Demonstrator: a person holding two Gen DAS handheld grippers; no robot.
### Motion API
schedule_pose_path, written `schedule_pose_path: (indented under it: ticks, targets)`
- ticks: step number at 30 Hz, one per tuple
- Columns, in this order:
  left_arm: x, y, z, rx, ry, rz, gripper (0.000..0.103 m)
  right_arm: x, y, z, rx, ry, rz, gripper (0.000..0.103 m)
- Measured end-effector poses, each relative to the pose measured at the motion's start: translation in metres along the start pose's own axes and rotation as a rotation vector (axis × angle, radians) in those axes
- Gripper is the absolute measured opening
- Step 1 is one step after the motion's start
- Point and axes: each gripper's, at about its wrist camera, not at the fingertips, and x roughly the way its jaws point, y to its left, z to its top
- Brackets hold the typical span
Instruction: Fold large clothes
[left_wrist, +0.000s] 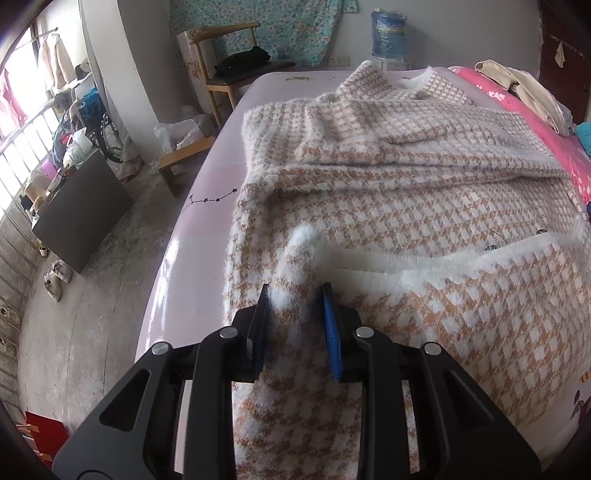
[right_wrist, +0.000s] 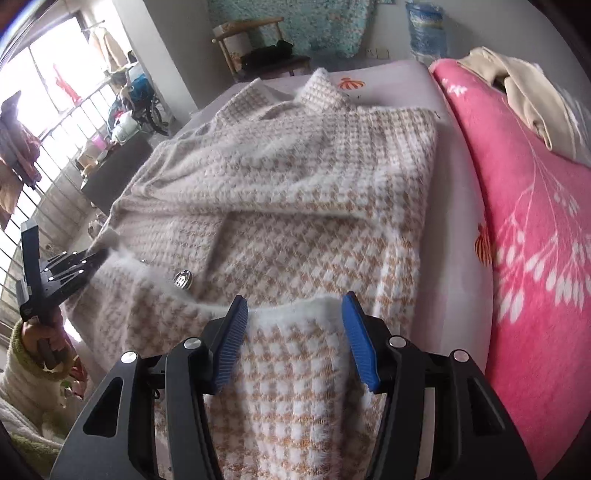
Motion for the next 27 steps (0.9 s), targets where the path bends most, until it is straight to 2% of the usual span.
schedule_pose_path:
  ticks: [3, 5, 7, 8, 9, 11, 15, 18, 21, 23, 27]
  targets:
    - [0.001, 0.004, 0.002, -0.030, 0.007, -0.023, 0.025, 0.025, -0.016, 0.000, 0.058, 0.099, 0.030, 0.060]
    - [0.002, 0.007, 0.002, -0.048, 0.005, -0.041, 0.024, 0.025, -0.018, -0.007, 0.063, 0.101, 0.039, 0.060]
    - [0.002, 0.008, 0.000, -0.053, -0.001, -0.052, 0.016, 0.019, -0.011, -0.015, 0.034, 0.121, 0.015, 0.058]
    - [0.000, 0.007, 0.000, -0.051, -0.008, -0.058, 0.013, 0.017, -0.005, -0.020, 0.016, 0.127, 0.002, 0.043]
    - [-0.001, 0.006, -0.001, -0.048, -0.017, -0.061, 0.011, 0.015, 0.000, -0.026, -0.003, 0.130, -0.020, 0.036]
    - [-0.007, 0.006, -0.001, -0.054, -0.036, -0.065, 0.009, 0.008, 0.008, -0.034, -0.023, 0.113, -0.029, 0.011]
    - [-0.035, 0.018, 0.015, -0.098, -0.125, -0.093, 0.008, -0.026, 0.023, -0.020, -0.060, -0.025, -0.119, 0.010]
    - [-0.055, 0.029, 0.043, -0.114, -0.216, -0.111, 0.008, -0.051, 0.024, 0.007, -0.064, -0.131, -0.140, 0.010]
    - [-0.049, 0.030, 0.069, -0.110, -0.260, -0.096, 0.008, -0.053, 0.017, 0.037, -0.056, -0.190, -0.150, 0.010]
    - [-0.030, 0.026, 0.079, -0.097, -0.237, -0.075, 0.008, -0.035, 0.008, 0.050, -0.039, -0.171, -0.151, 0.010]
    - [0.014, 0.018, 0.076, -0.069, -0.146, -0.052, 0.008, 0.022, -0.006, 0.049, -0.022, -0.065, -0.170, 0.010]
